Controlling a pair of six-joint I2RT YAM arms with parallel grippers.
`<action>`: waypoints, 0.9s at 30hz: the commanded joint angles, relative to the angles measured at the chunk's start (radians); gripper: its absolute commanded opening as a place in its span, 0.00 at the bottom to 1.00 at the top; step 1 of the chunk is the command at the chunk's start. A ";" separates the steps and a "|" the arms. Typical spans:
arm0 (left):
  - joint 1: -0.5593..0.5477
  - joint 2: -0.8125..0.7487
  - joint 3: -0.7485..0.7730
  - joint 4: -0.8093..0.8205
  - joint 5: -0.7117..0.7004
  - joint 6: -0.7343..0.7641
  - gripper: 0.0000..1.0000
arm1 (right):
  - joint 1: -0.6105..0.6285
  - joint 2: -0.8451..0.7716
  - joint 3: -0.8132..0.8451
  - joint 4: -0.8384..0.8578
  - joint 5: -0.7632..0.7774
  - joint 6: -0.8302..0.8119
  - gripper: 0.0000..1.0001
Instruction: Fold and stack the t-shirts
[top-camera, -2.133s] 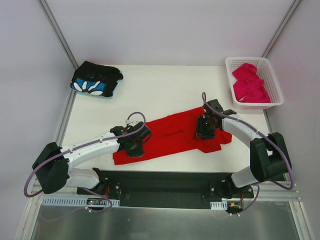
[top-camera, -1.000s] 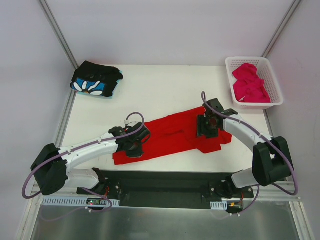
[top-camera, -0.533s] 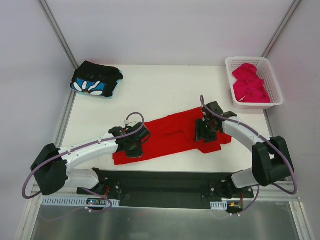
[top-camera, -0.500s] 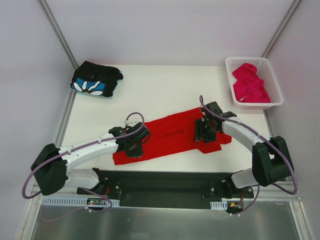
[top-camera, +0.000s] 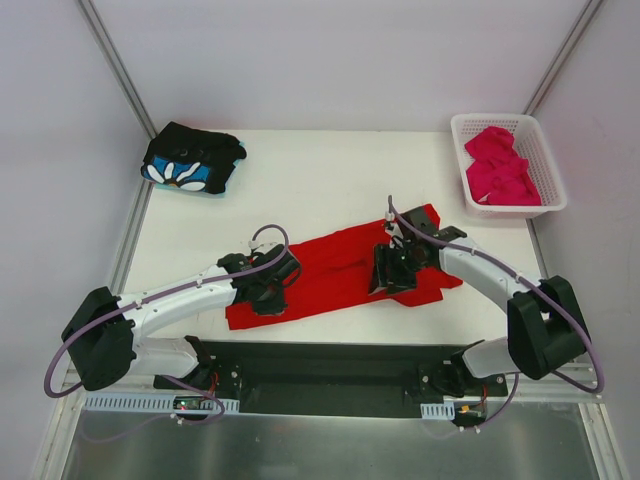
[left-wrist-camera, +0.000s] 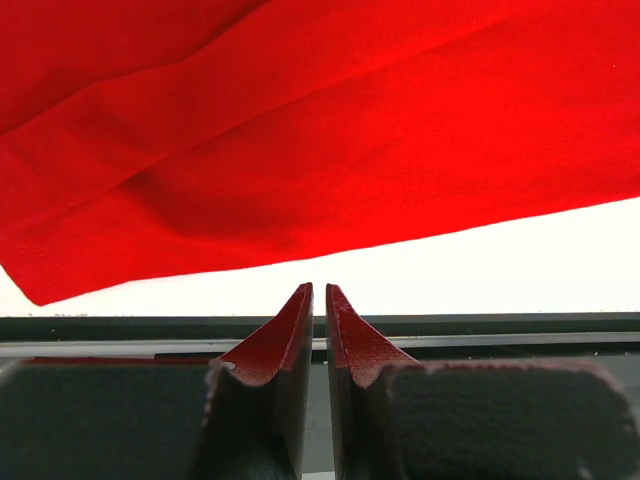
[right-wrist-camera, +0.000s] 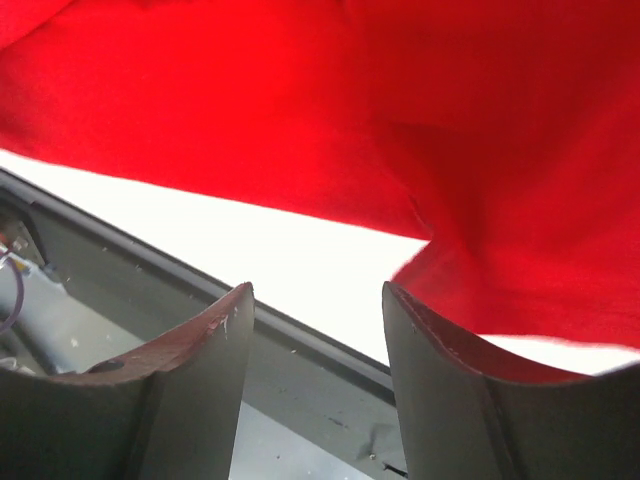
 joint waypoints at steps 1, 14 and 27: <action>-0.011 -0.017 0.004 -0.022 -0.037 -0.014 0.09 | 0.025 -0.022 0.001 -0.029 -0.105 0.011 0.57; -0.009 0.005 0.009 -0.015 -0.039 -0.006 0.10 | 0.055 -0.203 0.088 -0.217 0.166 -0.006 0.58; 0.229 -0.024 -0.043 0.214 0.123 0.256 0.09 | -0.164 0.031 0.131 -0.056 0.164 0.069 0.54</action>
